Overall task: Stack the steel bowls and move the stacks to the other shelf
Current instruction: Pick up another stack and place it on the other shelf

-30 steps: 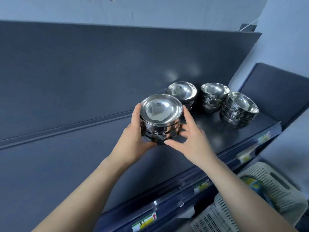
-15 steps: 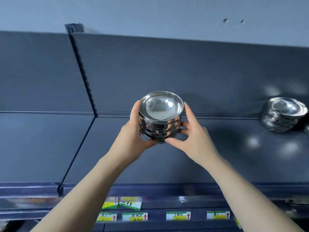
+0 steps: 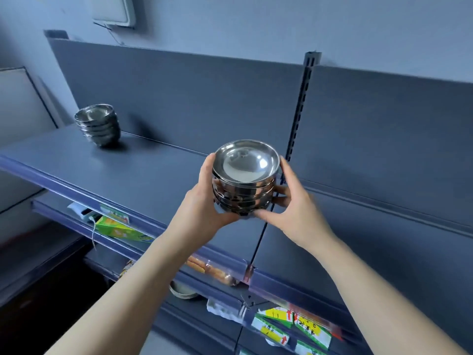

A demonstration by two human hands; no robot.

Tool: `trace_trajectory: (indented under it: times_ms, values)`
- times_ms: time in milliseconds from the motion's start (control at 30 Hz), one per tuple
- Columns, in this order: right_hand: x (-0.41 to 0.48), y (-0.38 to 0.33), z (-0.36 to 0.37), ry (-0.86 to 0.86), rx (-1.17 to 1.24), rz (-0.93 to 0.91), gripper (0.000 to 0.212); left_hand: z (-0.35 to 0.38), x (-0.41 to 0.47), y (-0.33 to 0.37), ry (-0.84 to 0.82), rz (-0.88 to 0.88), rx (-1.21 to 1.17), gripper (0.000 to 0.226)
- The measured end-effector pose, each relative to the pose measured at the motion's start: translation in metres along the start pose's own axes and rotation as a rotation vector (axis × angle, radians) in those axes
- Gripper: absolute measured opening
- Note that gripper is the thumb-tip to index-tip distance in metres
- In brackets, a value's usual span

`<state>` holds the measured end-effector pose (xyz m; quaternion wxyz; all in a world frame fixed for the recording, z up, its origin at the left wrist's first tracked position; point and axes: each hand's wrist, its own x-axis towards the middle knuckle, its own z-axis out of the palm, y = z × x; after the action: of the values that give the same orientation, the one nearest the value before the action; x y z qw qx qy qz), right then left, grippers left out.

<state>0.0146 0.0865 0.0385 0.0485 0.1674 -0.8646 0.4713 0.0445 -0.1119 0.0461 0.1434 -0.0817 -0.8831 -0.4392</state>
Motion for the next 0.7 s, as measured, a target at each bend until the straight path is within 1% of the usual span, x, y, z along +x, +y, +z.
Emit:
trace_trajectory:
  times_ms: [267,400,567,700]
  values:
    - [0.087,-0.032,0.089,-0.172,0.046,-0.136,0.117,-0.077,0.017,-0.067,0.161,-0.137,0.112,0.115]
    - [0.124,-0.046,0.133,-0.234,0.048,-0.188,0.116,-0.108,0.023,-0.097,0.232,-0.197,0.119,0.116]
    - [0.163,-0.066,0.191,-0.309,0.075,-0.2,0.117,-0.152,0.031,-0.14,0.272,-0.252,0.154,0.117]
    - [0.191,-0.084,0.244,-0.319,0.095,-0.192,0.116,-0.192,0.042,-0.181,0.28,-0.289,0.155,0.117]
